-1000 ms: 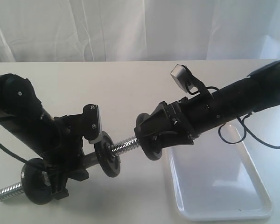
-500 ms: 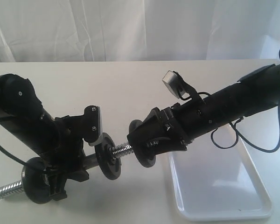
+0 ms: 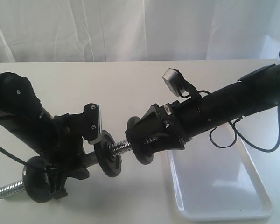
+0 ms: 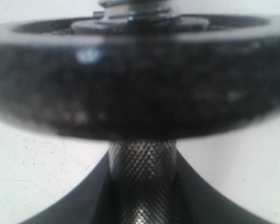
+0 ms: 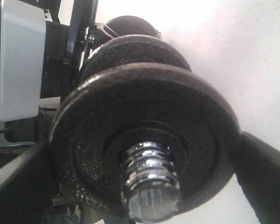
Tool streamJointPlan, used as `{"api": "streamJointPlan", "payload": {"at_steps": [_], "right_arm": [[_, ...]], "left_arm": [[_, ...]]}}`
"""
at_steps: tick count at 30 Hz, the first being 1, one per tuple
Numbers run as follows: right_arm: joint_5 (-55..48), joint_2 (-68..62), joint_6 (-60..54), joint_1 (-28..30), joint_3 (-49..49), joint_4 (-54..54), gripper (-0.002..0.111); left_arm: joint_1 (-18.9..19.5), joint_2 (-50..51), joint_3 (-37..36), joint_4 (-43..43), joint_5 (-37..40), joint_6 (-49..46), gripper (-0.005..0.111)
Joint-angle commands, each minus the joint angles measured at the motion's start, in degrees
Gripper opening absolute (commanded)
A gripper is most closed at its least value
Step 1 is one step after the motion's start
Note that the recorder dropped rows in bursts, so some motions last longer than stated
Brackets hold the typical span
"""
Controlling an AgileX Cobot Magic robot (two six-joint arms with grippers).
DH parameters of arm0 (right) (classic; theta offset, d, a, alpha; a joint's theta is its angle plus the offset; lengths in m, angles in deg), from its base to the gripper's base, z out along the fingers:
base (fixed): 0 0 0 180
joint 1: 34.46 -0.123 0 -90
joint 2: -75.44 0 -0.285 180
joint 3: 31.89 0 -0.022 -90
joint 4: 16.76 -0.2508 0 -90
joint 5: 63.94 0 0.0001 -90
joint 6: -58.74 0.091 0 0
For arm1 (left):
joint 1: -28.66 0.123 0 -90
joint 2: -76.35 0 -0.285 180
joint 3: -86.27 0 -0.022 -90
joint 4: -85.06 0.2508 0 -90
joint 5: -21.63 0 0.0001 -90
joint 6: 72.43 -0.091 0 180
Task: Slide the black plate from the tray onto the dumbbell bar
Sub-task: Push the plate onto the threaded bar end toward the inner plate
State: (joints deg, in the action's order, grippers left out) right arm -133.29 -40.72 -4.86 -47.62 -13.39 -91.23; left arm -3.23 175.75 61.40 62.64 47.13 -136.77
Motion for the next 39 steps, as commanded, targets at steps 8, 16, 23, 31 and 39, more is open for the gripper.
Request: {"api": "streamJointPlan", "payload": {"at_steps": [8,16,23,31,39], "right_arm": [[-0.61,-0.72,-1.27,-3.07,-0.08,-4.33,0.000],[-0.61,-1.49,-1.27,-5.07,-0.08,-5.92,0.000],[-0.61,-1.49,-1.27,-5.27,-0.08,-7.10,0.000],[-0.61,-1.49,-0.49,-5.27,-0.08,-7.09,0.021],[-0.61,-1.49,-0.04,-5.27,-0.08,-7.09,0.090]], "left_arm": [[-0.27,-3.68,1.73,-4.15,-0.15,-1.02,0.000],[-0.27,-3.68,1.73,-4.15,-0.15,-1.02,0.000],[-0.27,-3.68,1.73,-4.15,-0.15,-1.02,0.000],[-0.27,-3.68,1.73,-4.15,-0.15,-1.02,0.000],[-0.27,-3.68,1.73,-4.15,-0.15,-1.02,0.000]]}}
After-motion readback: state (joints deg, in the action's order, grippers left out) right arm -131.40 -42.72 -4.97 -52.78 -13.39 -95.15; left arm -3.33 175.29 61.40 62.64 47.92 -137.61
